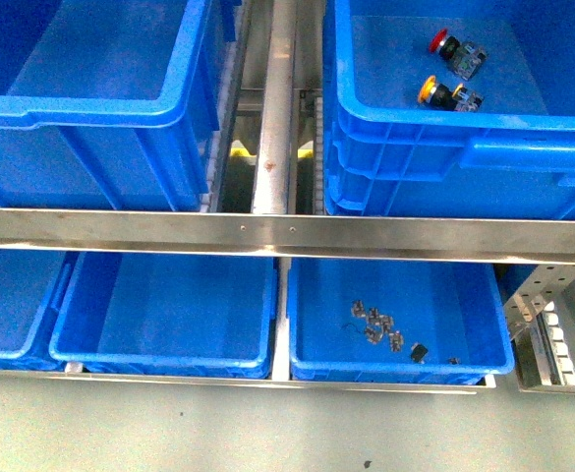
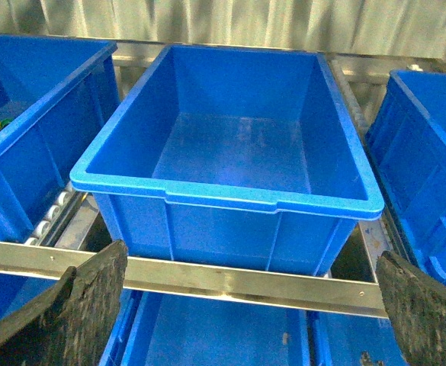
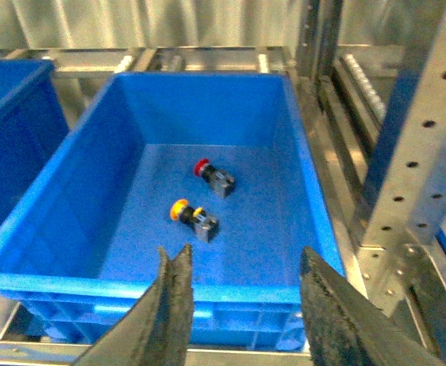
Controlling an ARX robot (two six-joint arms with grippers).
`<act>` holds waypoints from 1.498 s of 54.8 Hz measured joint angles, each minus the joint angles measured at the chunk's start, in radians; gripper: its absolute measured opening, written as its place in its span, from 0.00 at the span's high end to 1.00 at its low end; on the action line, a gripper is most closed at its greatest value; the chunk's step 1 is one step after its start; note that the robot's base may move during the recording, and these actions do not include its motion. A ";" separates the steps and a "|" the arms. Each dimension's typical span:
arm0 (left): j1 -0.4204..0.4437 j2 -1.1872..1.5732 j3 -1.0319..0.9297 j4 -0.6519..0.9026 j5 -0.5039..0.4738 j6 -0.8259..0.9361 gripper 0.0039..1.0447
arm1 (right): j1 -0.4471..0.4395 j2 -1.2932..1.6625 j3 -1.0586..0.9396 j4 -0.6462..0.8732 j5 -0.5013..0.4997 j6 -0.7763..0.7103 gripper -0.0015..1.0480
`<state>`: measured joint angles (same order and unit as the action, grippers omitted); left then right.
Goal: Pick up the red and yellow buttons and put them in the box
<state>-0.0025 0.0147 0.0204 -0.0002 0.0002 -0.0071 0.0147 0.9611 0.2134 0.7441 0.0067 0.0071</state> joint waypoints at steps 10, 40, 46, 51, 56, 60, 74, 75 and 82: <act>0.000 0.000 0.000 0.000 0.000 0.000 0.07 | -0.013 -0.097 -0.072 -0.033 -0.005 -0.001 0.95; 0.000 0.000 0.000 0.000 0.000 0.000 0.07 | -0.013 -0.379 -0.192 -0.175 -0.006 -0.004 0.97; 0.000 0.000 0.000 0.000 0.000 0.000 0.07 | -0.013 -0.445 -0.192 -0.234 -0.006 -0.004 0.97; 0.000 0.000 0.000 0.000 0.000 0.000 0.07 | -0.013 -0.502 -0.192 -0.289 -0.006 -0.004 0.97; 0.000 0.000 0.000 0.000 0.000 0.000 0.07 | -0.013 -0.546 -0.192 -0.330 -0.006 -0.004 0.97; 0.000 0.000 0.000 0.000 0.000 0.000 0.07 | -0.013 -0.582 -0.192 -0.365 -0.006 -0.004 0.97; 0.000 0.000 0.000 0.000 0.000 0.000 0.07 | -0.013 -0.684 -0.192 -0.465 -0.006 -0.004 0.97; 0.000 0.000 0.000 0.000 0.000 0.000 0.07 | -0.013 -0.690 -0.192 -0.472 -0.006 -0.004 0.97; 0.000 0.000 0.000 0.000 0.000 0.000 0.07 | -0.013 -0.738 -0.192 -0.519 -0.006 -0.004 0.97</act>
<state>-0.0025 0.0147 0.0204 -0.0002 0.0002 -0.0071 0.0013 0.2234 0.0216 0.2253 0.0006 0.0032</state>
